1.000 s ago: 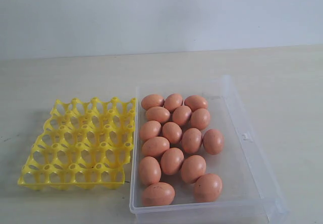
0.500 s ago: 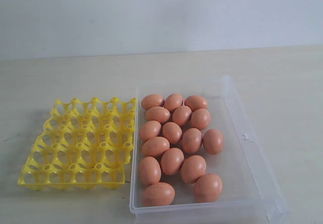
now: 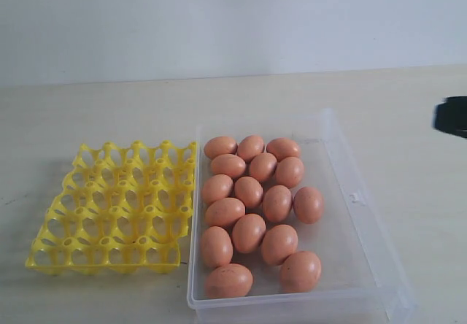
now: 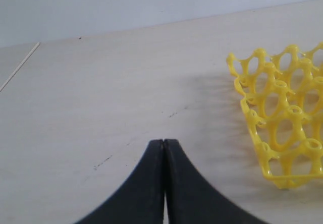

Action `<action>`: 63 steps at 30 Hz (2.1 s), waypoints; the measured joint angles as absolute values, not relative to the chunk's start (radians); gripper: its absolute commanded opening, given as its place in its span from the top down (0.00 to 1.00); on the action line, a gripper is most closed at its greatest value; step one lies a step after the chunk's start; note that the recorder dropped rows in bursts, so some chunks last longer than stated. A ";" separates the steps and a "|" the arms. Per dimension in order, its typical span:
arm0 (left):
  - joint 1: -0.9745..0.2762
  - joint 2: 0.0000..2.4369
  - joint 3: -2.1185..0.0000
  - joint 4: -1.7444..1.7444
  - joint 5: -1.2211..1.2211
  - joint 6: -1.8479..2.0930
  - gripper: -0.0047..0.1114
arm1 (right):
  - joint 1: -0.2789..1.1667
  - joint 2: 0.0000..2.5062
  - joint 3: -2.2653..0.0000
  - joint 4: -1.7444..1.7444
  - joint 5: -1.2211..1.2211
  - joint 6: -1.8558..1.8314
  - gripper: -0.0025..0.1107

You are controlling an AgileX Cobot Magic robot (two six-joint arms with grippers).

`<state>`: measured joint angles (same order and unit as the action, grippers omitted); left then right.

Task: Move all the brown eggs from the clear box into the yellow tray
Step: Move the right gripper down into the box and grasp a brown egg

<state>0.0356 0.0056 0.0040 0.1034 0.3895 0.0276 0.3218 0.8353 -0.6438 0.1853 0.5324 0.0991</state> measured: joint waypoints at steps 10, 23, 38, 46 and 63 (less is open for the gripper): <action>0.036 0.006 0.004 0.103 0.389 0.028 0.96 | 0.530 1.428 -0.946 0.169 0.669 0.081 0.80; 0.036 0.006 0.004 0.103 0.389 0.028 0.96 | 0.551 1.668 -1.059 -0.025 0.771 0.222 0.45; 0.036 0.006 0.004 0.103 0.389 0.028 0.96 | 0.551 1.776 -1.066 -0.139 0.688 0.332 0.45; 0.036 0.006 0.004 0.103 0.389 0.028 0.96 | 0.551 1.844 -1.145 -0.171 0.715 0.346 0.45; 0.036 0.006 0.004 0.103 0.389 0.028 0.96 | 0.551 1.945 -1.164 -0.233 0.737 0.411 0.48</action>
<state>0.0356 0.0056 0.0040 0.1034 0.3895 0.0276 0.5509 1.9451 -1.1638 -0.2330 0.7366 0.4105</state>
